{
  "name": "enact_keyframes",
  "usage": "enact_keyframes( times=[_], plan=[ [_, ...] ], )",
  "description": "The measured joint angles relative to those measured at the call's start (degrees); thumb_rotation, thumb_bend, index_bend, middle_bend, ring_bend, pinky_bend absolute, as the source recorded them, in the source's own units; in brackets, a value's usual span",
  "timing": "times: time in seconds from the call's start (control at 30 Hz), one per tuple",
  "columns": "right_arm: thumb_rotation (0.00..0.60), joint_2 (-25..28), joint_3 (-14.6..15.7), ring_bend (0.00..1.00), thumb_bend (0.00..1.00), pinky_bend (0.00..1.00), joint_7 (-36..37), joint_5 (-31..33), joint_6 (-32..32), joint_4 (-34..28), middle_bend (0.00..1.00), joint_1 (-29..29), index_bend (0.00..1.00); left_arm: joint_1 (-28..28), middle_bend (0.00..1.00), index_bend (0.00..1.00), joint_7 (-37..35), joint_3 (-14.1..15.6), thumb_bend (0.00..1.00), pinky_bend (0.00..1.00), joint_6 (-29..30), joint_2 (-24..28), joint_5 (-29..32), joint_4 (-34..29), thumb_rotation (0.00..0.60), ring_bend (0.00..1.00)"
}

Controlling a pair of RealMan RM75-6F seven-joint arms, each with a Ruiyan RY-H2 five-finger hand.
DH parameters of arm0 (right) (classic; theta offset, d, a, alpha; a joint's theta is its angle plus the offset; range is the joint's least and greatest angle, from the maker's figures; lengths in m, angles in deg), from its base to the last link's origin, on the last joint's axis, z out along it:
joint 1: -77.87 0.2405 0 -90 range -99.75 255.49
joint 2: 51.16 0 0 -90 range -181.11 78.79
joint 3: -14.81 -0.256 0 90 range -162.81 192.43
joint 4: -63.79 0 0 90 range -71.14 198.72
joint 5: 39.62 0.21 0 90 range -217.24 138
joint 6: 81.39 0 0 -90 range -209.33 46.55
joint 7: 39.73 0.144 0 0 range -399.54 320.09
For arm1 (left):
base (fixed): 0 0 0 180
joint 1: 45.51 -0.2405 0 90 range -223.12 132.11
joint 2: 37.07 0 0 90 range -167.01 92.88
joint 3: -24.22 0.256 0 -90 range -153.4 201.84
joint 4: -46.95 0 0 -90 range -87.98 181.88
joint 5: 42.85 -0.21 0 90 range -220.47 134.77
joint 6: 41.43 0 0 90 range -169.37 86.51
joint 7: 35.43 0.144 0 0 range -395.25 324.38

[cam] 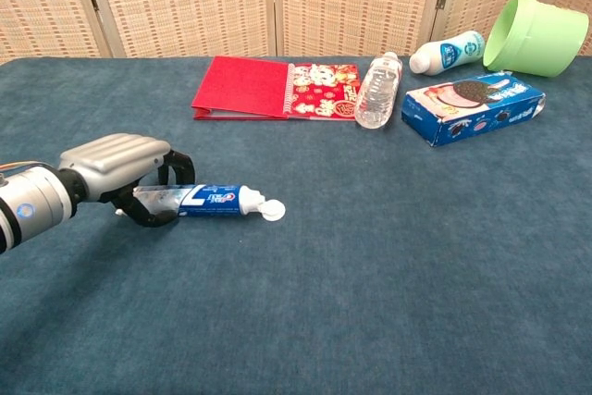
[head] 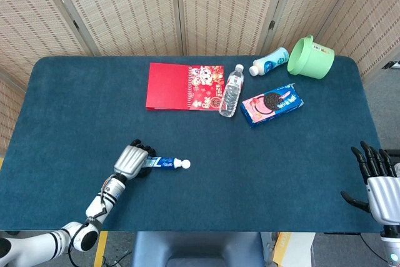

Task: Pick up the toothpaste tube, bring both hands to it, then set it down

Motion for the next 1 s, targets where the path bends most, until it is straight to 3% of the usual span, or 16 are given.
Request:
enact_keyframes(
  times=[0.17,0.43,0.77,1.0],
  plan=[
    [0.6,-0.03,-0.04,0.0,0.0,0.0,-0.21,0.0,-0.09,-0.14,0.0,-0.04,0.0,0.04,0.52,0.53,-2.63,0.14,0.42,0.27,0.34,-0.68,-0.95,1.77,0.6,0.49],
    [0.6,0.27,-0.25,0.0,0.0,0.0,-0.57,-0.42,-0.87,-0.73,0.0,-0.19,0.0,0.15,0.68,0.63,-9.81,1.04,0.52,0.43,1.64,-1.04,-5.3,5.73,0.6,0.63],
    [0.6,0.93,-0.48,0.0,0.0,0.0,-1.73,-2.17,-1.01,-2.37,0.0,0.54,0.0,0.71,0.77,0.69,-23.27,2.7,0.58,0.51,5.87,0.32,-13.03,10.14,0.6,0.71],
    [0.6,1.73,-0.59,0.0,0.0,0.0,-2.95,-4.85,0.64,-4.44,0.0,2.7,0.0,1.53,0.79,0.71,-35.59,3.25,0.6,0.51,12.17,3.19,-19.21,9.26,0.6,0.72]
  ],
)
